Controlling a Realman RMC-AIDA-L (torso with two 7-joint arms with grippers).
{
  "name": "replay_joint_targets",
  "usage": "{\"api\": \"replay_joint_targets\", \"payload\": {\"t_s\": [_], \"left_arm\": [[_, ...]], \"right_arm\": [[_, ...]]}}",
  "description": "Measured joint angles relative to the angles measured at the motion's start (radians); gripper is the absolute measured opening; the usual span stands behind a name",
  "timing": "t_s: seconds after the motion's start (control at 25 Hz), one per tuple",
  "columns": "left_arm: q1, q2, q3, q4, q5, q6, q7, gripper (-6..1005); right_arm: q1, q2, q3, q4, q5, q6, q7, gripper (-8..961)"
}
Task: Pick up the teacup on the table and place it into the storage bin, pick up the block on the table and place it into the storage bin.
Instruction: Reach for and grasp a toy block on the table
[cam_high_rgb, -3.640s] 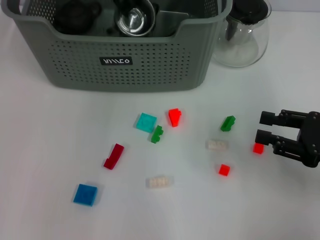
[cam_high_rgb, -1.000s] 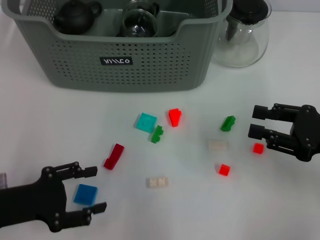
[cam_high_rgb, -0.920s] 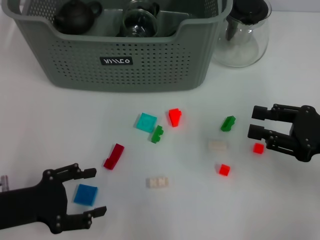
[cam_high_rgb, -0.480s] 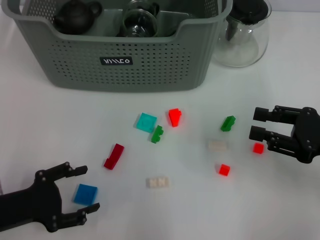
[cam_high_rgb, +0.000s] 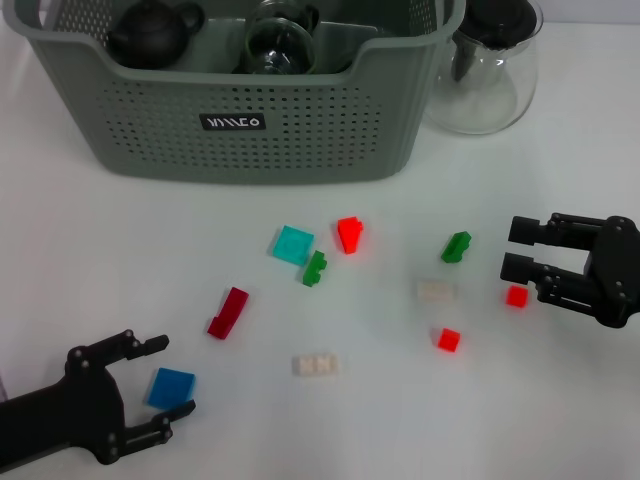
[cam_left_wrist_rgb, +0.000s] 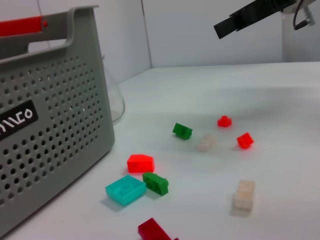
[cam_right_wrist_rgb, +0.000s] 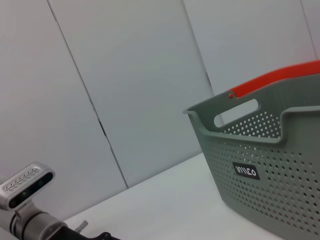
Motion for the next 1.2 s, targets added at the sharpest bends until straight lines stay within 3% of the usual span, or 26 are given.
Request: {"api": "replay_joint_targets", "payload": {"t_s": [0.6,1.2], "left_arm": [[0.021,0.0,-0.017,-0.005,0.013,-0.021,0.018,730],[-0.003,0.001,-0.034,-0.036,0.005,-0.067,0.018,731]], "right_arm": [[0.0,0.0,0.0,0.0,0.0,-0.001,0.0,535],[-0.003,-0.002,-0.001,0.01,-0.001,0.001,0.0,535]]}}
